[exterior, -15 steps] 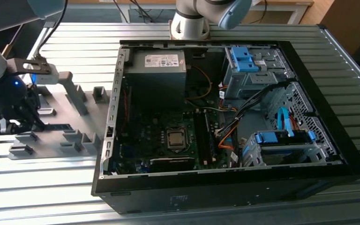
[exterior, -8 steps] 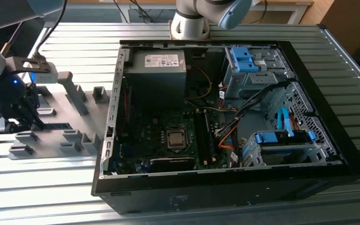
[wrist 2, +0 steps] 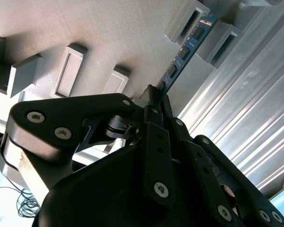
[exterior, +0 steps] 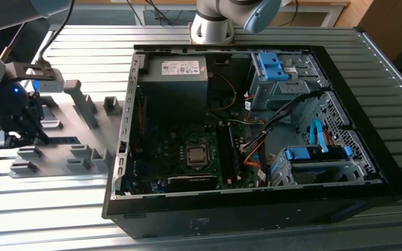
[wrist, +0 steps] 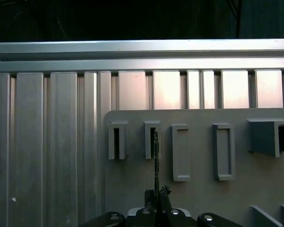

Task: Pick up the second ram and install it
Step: 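Pick up the second ram and move it above second insertion slot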

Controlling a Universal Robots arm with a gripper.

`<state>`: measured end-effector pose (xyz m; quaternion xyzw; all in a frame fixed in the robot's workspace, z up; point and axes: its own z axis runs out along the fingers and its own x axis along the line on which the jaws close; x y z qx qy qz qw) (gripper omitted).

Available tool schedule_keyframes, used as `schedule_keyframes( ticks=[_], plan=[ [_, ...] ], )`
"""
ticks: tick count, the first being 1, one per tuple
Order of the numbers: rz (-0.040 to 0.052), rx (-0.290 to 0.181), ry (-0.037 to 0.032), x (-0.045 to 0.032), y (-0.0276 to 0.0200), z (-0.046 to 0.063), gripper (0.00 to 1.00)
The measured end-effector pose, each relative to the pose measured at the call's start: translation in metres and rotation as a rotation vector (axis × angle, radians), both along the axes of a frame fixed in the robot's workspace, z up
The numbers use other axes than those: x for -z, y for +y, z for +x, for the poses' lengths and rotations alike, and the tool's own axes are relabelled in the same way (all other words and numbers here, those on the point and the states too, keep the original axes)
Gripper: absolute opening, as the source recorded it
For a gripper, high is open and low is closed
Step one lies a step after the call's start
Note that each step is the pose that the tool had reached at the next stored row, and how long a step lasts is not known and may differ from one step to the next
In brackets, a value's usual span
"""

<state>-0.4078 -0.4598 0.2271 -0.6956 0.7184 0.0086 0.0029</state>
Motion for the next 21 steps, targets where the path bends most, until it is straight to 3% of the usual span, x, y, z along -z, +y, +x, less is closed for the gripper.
schedule_keyframes(
  ticks=[21],
  plan=[
    [0.0002,0.0,-0.0004,-0.0072,0.0,0.0001,0.14]
  ],
)
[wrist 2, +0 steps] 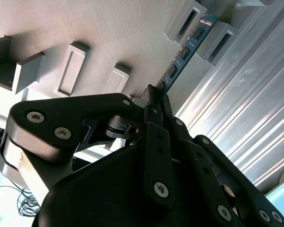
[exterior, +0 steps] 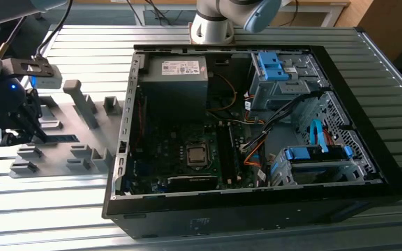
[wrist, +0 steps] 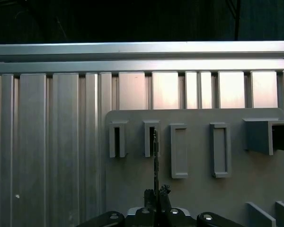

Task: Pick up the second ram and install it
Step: 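Pick up the second ram and move it above second insertion slot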

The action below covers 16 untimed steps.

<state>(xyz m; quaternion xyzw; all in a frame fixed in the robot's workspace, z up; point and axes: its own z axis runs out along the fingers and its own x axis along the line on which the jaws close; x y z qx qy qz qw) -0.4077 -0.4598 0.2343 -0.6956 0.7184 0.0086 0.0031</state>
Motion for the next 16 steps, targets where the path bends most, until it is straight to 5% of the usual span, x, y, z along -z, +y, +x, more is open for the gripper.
schedule_keyframes(
  ticks=[16],
  plan=[
    [-0.0001,0.0,0.0002,-0.0054,0.0,0.0,0.14]
  ],
)
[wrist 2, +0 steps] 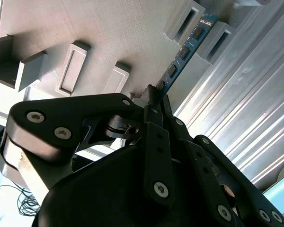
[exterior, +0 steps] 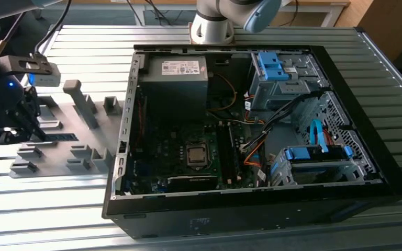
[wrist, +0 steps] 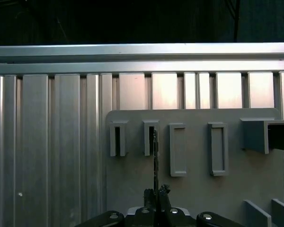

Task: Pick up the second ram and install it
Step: 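Pick up the second ram and move it above second insertion slot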

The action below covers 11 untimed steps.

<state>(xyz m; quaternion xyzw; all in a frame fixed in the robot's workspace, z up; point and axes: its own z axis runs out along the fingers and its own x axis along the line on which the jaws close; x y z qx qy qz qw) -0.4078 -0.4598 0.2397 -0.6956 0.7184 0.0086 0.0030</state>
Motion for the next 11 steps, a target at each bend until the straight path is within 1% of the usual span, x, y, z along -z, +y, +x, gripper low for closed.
schedule_keyframes(
  ticks=[11],
  plan=[
    [0.0002,0.0,-0.0002,-0.0046,0.0,0.0,0.14]
  ],
)
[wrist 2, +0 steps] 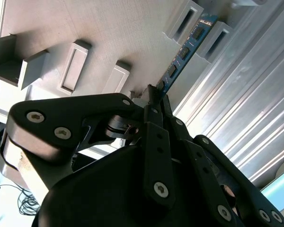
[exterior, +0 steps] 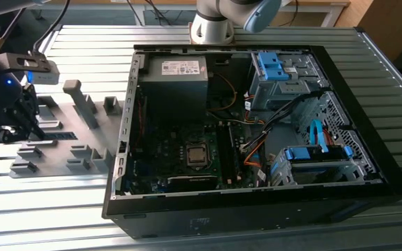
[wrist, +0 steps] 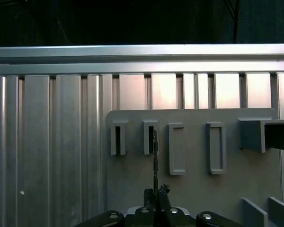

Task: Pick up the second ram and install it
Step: 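Pick up the second ram and move it above second insertion slot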

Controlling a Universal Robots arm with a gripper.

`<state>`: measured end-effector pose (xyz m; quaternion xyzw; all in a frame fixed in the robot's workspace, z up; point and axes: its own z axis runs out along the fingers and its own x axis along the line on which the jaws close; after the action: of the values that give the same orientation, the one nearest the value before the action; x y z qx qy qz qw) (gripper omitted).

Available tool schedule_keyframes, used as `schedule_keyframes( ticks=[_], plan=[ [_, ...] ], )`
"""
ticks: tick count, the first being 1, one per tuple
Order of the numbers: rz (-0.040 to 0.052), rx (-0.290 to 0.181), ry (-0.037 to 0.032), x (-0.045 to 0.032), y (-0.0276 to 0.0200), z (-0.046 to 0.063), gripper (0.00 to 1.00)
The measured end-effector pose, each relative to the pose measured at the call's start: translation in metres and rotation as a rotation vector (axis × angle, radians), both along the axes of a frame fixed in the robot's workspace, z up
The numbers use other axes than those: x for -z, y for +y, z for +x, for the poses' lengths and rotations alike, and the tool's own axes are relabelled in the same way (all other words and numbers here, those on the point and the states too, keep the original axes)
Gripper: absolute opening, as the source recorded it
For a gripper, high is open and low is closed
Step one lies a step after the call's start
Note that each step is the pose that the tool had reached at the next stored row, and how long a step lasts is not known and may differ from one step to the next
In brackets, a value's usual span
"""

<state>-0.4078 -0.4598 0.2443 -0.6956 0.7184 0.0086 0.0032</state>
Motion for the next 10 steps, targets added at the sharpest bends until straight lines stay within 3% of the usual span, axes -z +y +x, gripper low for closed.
schedule_keyframes(
  ticks=[10],
  plan=[
    [0.0,0.0,0.0,-0.0039,0.0,0.0,0.14]
  ],
)
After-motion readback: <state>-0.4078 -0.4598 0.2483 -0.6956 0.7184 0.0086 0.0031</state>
